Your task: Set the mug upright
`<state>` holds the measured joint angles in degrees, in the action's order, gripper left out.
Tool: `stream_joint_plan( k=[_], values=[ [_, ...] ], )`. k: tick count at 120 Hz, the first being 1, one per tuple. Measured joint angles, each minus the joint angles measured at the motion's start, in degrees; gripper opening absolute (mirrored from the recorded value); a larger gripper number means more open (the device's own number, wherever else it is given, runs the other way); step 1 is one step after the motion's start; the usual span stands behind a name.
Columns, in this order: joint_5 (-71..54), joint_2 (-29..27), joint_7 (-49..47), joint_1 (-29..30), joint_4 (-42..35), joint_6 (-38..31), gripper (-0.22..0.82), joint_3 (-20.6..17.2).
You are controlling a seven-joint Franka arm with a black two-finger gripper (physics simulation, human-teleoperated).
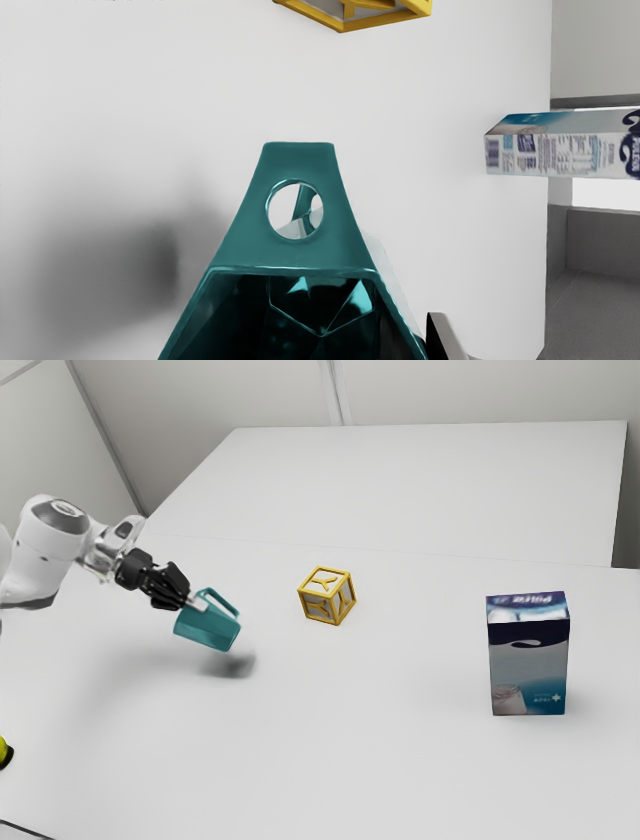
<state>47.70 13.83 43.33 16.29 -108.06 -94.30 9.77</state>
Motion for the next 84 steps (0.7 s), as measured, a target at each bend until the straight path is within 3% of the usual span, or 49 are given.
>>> stream_joint_plan(
  k=[16,52,84],
  values=[
    [-10.99,-1.04,-2.89,-2.37,4.36,-0.69,-0.17,-0.99],
    [-35.1,-4.13,-11.23,-4.4,4.81,-8.61,-0.18,-10.41],
    [-43.1,-5.92,-17.91,-4.53,-2.43,-20.79,-0.18,-14.41]
  ],
)
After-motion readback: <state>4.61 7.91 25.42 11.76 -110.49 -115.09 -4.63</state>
